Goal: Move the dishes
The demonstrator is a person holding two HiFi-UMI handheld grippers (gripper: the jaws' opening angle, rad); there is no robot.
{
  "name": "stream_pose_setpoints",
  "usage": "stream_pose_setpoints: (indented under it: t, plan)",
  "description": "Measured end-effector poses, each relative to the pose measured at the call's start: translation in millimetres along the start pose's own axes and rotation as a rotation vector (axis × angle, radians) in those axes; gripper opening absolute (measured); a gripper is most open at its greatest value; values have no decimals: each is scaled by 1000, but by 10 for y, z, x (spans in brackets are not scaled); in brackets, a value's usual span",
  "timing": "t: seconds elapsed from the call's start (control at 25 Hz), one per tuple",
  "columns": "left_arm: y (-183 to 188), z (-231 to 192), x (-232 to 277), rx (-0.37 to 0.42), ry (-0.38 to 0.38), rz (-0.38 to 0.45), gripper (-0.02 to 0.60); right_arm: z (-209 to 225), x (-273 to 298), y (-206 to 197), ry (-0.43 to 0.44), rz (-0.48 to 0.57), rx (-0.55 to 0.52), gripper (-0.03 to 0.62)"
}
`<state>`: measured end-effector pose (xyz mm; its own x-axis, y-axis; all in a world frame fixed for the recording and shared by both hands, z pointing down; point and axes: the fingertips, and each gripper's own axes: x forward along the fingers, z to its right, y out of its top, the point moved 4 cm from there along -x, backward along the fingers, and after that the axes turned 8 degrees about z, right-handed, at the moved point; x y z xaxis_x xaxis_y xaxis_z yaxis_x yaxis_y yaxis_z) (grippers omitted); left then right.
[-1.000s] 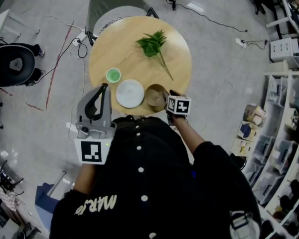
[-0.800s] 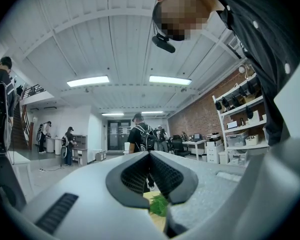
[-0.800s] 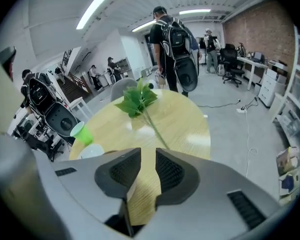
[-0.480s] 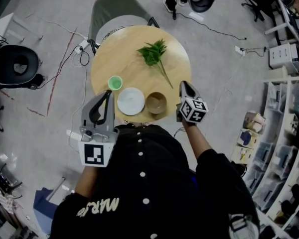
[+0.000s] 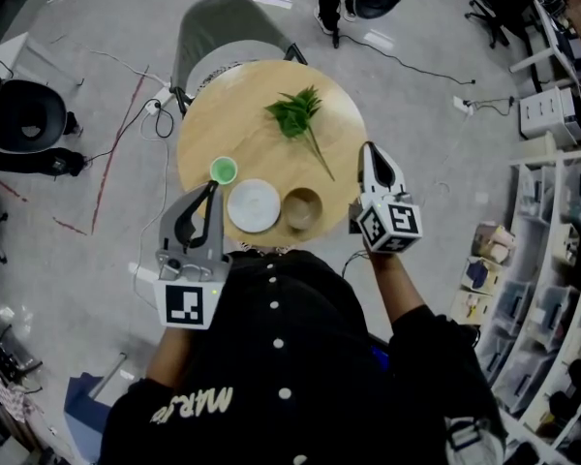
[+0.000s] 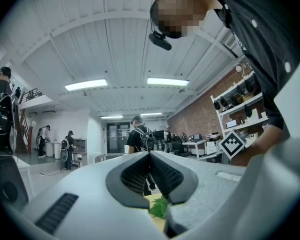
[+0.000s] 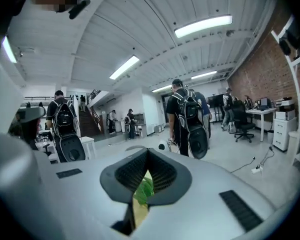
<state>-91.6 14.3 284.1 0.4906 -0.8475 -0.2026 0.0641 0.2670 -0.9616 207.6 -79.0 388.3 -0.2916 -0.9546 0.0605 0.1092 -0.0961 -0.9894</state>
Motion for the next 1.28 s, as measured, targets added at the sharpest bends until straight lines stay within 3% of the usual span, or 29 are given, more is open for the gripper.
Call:
stream_pose_setpoints:
  t: [0.32, 0.52, 0.72, 0.96, 1.28]
  plan:
    - [38, -130, 10, -47, 55, -1, 3, -252, -162, 735, 51, 153, -17, 2]
    - [116, -258, 42, -34, 90, 15, 3, -294, -252, 1043, 57, 217, -78, 2]
    - [232, -452, 87, 36, 105, 40, 3, -369, -289, 1195, 84, 273, -143, 3]
    - [362, -703, 73, 16, 201, 81, 3, -403, -347, 1255, 85, 306, -188, 3]
    - [320, -781, 39, 8, 227, 65, 3, -407, -328, 1266, 93, 323, -171, 3]
